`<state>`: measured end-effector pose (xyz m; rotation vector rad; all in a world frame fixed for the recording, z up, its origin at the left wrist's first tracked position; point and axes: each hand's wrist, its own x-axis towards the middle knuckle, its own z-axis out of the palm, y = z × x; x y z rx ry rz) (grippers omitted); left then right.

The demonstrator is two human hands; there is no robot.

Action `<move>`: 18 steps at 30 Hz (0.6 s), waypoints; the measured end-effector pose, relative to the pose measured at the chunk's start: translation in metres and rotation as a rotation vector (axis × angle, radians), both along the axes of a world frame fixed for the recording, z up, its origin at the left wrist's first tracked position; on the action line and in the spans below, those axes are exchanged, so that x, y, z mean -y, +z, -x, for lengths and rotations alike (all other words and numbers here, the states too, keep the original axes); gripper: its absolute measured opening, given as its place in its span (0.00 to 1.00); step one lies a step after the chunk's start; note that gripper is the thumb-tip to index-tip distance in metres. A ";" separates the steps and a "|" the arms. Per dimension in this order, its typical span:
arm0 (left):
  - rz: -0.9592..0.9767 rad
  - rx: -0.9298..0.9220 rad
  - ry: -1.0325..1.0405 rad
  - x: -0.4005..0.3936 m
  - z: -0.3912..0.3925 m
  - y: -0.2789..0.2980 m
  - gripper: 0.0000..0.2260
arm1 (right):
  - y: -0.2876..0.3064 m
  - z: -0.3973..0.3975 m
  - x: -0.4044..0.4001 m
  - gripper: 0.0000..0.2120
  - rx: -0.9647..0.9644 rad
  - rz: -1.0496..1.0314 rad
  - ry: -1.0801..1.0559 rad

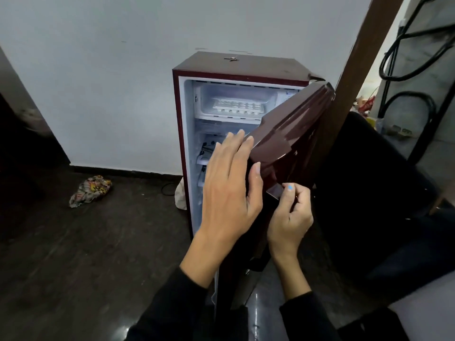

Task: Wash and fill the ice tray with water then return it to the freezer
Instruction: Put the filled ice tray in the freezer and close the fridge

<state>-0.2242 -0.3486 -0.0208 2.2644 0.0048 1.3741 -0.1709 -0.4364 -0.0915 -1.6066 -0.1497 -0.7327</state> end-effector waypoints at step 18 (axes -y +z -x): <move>-0.388 -0.045 0.083 -0.193 -0.090 -0.001 0.17 | -0.021 -0.051 -0.180 0.32 0.098 0.225 0.184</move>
